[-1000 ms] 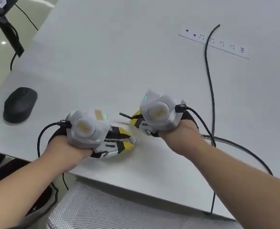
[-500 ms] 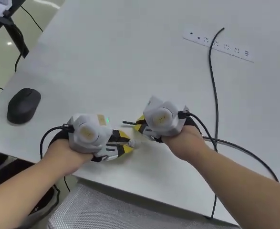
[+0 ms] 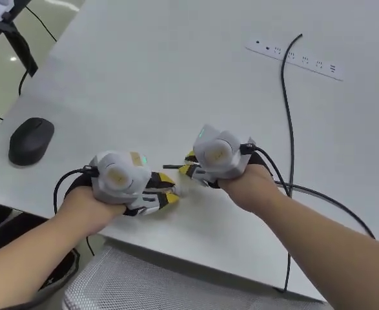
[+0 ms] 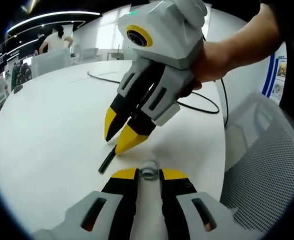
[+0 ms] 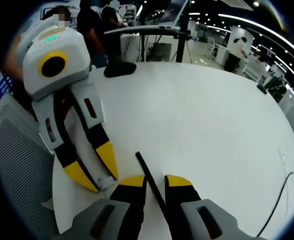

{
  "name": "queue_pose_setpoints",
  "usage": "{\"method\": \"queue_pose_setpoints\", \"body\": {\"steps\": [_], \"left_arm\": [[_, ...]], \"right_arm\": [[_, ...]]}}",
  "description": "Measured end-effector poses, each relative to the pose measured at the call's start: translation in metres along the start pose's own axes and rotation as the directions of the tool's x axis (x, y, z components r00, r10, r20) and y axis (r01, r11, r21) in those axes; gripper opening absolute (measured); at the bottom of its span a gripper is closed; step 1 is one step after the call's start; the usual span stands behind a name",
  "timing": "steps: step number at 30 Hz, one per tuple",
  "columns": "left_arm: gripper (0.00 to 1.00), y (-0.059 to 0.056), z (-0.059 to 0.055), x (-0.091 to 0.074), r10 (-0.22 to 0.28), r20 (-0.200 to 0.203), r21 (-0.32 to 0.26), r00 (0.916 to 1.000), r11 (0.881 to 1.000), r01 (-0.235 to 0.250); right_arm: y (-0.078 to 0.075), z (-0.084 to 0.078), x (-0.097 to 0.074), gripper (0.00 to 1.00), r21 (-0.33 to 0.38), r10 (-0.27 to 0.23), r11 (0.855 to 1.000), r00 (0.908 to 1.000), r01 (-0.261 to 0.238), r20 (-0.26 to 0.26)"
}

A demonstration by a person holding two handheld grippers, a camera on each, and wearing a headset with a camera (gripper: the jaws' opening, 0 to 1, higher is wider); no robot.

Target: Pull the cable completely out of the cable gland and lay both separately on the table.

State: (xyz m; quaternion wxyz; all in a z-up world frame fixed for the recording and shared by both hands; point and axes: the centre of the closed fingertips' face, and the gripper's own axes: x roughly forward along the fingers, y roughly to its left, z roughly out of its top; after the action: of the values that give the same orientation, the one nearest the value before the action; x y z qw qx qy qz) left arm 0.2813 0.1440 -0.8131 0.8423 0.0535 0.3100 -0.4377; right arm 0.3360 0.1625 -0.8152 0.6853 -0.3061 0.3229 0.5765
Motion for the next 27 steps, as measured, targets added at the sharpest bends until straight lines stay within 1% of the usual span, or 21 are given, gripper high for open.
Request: {"method": "queue_pose_setpoints", "body": {"steps": [1,3,4,5,6,8,9,10,11,13,15,17,19,21,23,25,26,27], "left_arm": [[0.18,0.0,0.0,0.0,0.001,0.0,0.0,1.0,1.0,-0.001],[0.19,0.001,0.001,-0.001,0.01,0.001,-0.001,1.0,1.0,-0.01],[0.19,0.0,0.002,-0.002,0.01,0.003,-0.002,0.9999,1.0,-0.01],[0.2,0.0,0.001,-0.001,0.007,0.003,-0.007,1.0,1.0,-0.007],[0.21,0.0,0.001,-0.002,0.008,0.002,-0.004,1.0,1.0,-0.008],[0.23,0.0,0.002,-0.003,0.014,-0.002,-0.004,0.9999,1.0,-0.014],[0.24,0.0,0.003,-0.005,0.02,-0.005,-0.015,0.9998,1.0,-0.02],[0.27,0.0,0.003,-0.007,0.027,-0.012,-0.03,0.9996,0.999,-0.028],[0.28,-0.001,0.004,-0.009,0.03,-0.011,-0.04,0.9995,0.999,-0.03],[0.28,-0.004,0.012,-0.015,0.031,0.02,-0.037,0.9993,0.999,-0.03],[0.28,-0.006,0.013,-0.017,0.036,0.014,-0.04,0.9992,0.999,-0.036],[0.28,-0.008,0.016,-0.021,0.04,0.019,-0.035,0.999,0.999,-0.039],[0.29,-0.01,0.021,-0.025,0.041,0.034,-0.037,0.9986,0.999,-0.039],[0.3,-0.015,0.027,-0.028,0.034,0.051,-0.03,0.9981,0.999,-0.032],[0.32,-0.018,0.033,-0.032,0.031,0.063,-0.055,0.9975,0.998,-0.027],[0.34,-0.023,0.043,-0.037,0.03,0.098,-0.081,0.9947,0.996,-0.022],[0.35,-0.024,0.046,-0.038,0.03,0.107,-0.086,0.9938,0.996,-0.021],[0.36,-0.026,0.049,-0.041,0.032,0.107,-0.076,0.9937,0.997,-0.024]], "right_arm": [[-0.001,0.001,-0.002,0.11,0.022,-0.005,1.0,0.9999,0.005,0.011],[-0.003,0.002,-0.006,0.13,0.023,-0.009,1.0,0.9998,0.008,0.019],[-0.003,0.002,-0.01,0.15,0.027,-0.01,1.0,0.9998,0.01,0.018],[-0.004,0.004,-0.014,0.17,0.033,-0.015,0.999,0.9995,0.014,0.028],[-0.005,0.007,-0.02,0.18,0.036,-0.021,0.999,0.9984,0.019,0.053],[-0.005,0.007,-0.028,0.21,0.035,-0.024,0.999,0.9981,0.023,0.056],[-0.006,0.008,-0.032,0.21,0.038,-0.027,0.999,0.9975,0.025,0.066],[-0.006,0.009,-0.038,0.22,0.049,-0.03,0.998,0.9959,0.026,0.085],[-0.006,0.01,-0.042,0.25,0.058,-0.031,0.998,0.9952,0.025,0.093],[-0.005,0.011,-0.053,0.29,0.082,-0.04,0.996,0.9933,0.031,0.109],[-0.005,0.01,-0.062,0.31,0.083,-0.048,0.996,0.9914,0.038,0.122],[-0.005,0.011,-0.074,0.33,0.09,-0.061,0.995,0.9881,0.049,0.141],[-0.005,0.012,-0.087,0.34,0.109,-0.067,0.993,0.9837,0.05,0.167],[-0.004,0.011,-0.099,0.35,0.097,-0.077,0.993,0.982,0.061,0.172],[-0.002,0.011,-0.108,0.36,0.084,-0.085,0.994,0.9791,0.07,0.185],[0.0,0.009,-0.119,0.39,0.104,-0.087,0.992,0.9749,0.067,0.205],[0.0,0.009,-0.123,0.39,0.105,-0.088,0.992,0.9733,0.067,0.212],[0.0,0.007,-0.131,0.4,0.11,-0.097,0.991,0.9703,0.074,0.222]]}}
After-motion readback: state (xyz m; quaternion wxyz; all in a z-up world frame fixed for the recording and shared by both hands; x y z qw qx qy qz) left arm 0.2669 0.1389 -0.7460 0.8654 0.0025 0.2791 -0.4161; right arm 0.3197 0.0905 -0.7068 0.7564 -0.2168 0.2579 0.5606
